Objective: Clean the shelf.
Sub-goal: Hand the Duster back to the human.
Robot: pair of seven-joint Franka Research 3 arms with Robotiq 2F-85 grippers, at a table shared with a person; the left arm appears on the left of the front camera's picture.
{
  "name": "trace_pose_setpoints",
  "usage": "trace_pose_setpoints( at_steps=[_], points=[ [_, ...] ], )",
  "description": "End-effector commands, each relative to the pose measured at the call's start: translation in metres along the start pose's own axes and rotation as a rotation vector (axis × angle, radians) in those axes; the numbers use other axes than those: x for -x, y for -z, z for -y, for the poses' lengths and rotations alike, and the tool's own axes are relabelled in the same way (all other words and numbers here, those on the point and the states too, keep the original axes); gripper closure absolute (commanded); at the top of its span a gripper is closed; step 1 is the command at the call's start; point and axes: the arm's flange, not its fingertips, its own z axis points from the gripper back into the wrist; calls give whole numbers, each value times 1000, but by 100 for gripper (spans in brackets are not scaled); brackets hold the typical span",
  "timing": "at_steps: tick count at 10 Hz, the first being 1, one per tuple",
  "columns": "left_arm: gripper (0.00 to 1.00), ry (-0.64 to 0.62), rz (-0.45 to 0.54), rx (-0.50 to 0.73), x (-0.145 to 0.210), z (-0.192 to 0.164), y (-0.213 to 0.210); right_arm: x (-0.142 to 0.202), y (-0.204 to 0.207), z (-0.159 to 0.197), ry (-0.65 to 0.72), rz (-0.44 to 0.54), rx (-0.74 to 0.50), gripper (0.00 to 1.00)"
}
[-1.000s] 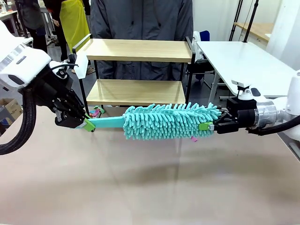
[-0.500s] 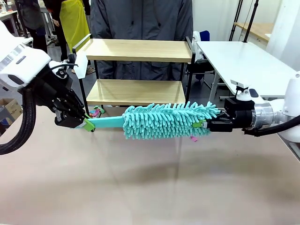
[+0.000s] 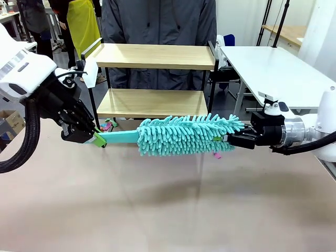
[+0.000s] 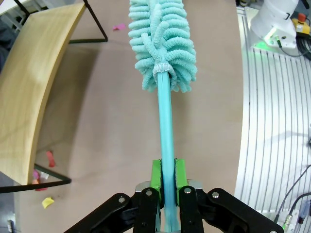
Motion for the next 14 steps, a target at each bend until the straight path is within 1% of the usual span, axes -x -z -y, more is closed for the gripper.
trace_pose_setpoints(
  at_steps=[1, 2, 3, 4, 5, 6, 7, 8, 9, 10, 11, 13, 14],
  points=[
    [87, -12, 9, 9, -2, 2, -1, 5, 5, 0, -40, -19, -13, 100],
    [87, -12, 9, 9, -2, 2, -1, 4, 5, -1, -64, -32, -48, 100],
    [87, 0, 0, 0, 0, 0, 0, 3, 4, -1, -113, 14, -130, 100],
    [28, 36, -5, 10, 2, 1, -3, -1, 1, -1, -27, -16, -15, 100],
    [29, 14, 47, -16, 5, -1, -11, -1, 1, -1, -27, -16, -15, 100],
    [0, -6, 93, -29, 11, -2, -20, -1, 1, -1, -27, -16, -15, 100],
    [0, -26, 143, -37, 18, -4, -30, -1, 1, -1, -27, -16, -15, 100],
    [0, -46, 238, -53, 35, -7, -50, -1, 1, -1, -27, -16, -15, 100],
    [4, -84, 295, -96, 58, -9, -72, -1, 1, -1, -27, -16, -15, 100],
    [0, -114, 327, -123, 81, -9, -86, -1, 1, -1, -27, -16, -15, 100],
    [0, -144, 361, -138, 104, -8, -94, -1, 1, -1, -27, -16, -15, 100],
    [0, -179, 419, -152, 137, -3, -99, -1, 1, -1, -27, -16, -15, 100],
    [0, -188, 436, -128, 142, -2, -100, 0, -1, -1, -47, -21, -26, 84]
  ],
)
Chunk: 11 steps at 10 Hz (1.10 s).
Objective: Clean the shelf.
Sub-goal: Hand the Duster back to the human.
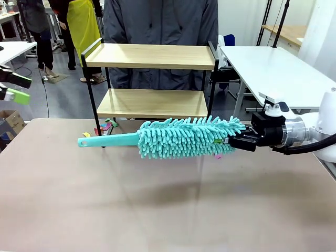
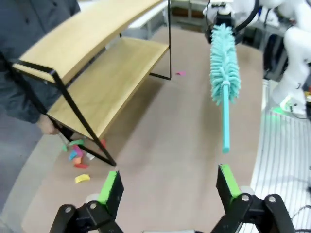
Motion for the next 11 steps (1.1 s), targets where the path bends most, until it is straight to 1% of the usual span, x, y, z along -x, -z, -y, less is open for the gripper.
trace_pose_setpoints(
  at_steps=[1, 2, 4, 5, 6, 7, 8, 9, 11],
  points=[
    [0, -22, 50, 113, 38, 35, 27, -26, -3, -9, -45, 15, -5, 84],
    [0, 0, 0, 0, 0, 0, 0, -55, -9, -20, -99, 43, 16, 84],
    [0, 0, 0, 0, 0, 0, 0, -117, -27, -45, -229, 40, 131, 84],
    [0, 0, 0, 0, 0, 0, 0, -150, -39, -61, -285, 71, 196, 84],
    [0, 0, 0, 0, 0, 0, 0, -172, -50, -74, -327, 98, 282, 84],
    [0, 0, 0, 0, 0, 0, 0, -187, -62, -81, -373, 123, 398, 84],
    [0, 0, 0, 0, 0, 0, 0, -196, -74, -87, -395, 172, 480, 84],
    [0, 0, 0, 0, 0, 0, 0, -200, -85, -92, -420, 212, 574, 84],
    [0, 0, 0, 0, 0, 0, 0, -193, -109, -101, -443, 269, 837, 84]
  ],
)
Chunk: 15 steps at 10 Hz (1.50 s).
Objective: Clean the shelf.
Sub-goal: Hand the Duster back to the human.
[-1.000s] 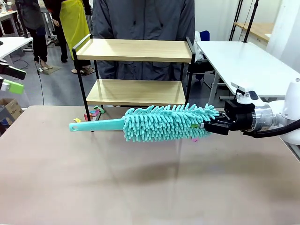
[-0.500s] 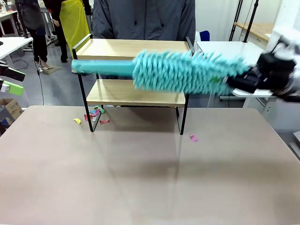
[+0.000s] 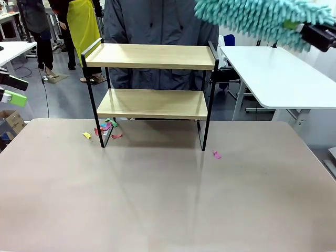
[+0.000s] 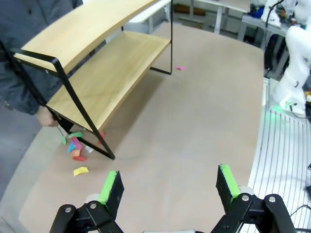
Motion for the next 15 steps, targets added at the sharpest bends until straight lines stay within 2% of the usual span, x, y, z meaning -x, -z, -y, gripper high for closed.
trace_pose_setpoints(
  at_steps=[1, 3, 5, 11, 13, 15],
  points=[
    [0, 21, 29, 8, 0, -2, 1, 24, -17, -22, -73, 44, 263, 84],
    [0, 21, 29, 8, 0, -2, 1, 36, -49, -16, -96, 27, 535, 84],
    [0, 21, 29, 8, 0, -2, 1, 52, -68, -11, -87, -41, 671, 84],
    [0, 21, 29, 8, 0, -2, 1, 171, -86, -16, 167, -314, 738, 84],
    [0, 21, 29, 8, 0, -2, 1, 203, -91, -22, 235, -357, 743, 84],
    [0, 21, 29, 8, 0, -2, 1, 214, -86, -24, 265, -362, 726, 84]
  ],
)
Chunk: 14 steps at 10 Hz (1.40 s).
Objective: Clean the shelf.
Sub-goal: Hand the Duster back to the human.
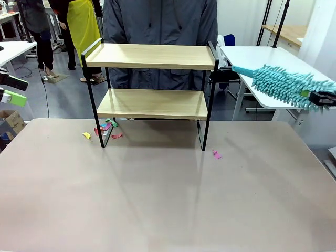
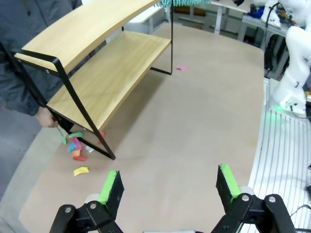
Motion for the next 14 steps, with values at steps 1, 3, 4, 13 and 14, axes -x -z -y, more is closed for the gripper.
trace_pose_setpoints(
  at_steps=[1, 3, 4, 13, 14],
  points=[
    [0, 20, 28, 8, -1, -1, 2, -4, -2, -4, -9, 8, -2, 84],
    [0, 20, 28, 8, -1, -1, 2, -4, -2, -4, -9, 8, -2, 84],
    [0, 20, 28, 8, -1, -1, 2, -4, -2, -4, -9, 8, -2, 84],
    [0, 20, 28, 8, -1, -1, 2, -4, -2, -4, -9, 8, -2, 84],
    [0, 20, 28, 8, -1, -1, 2, -4, -2, -4, -9, 8, -2, 84]
  ],
)
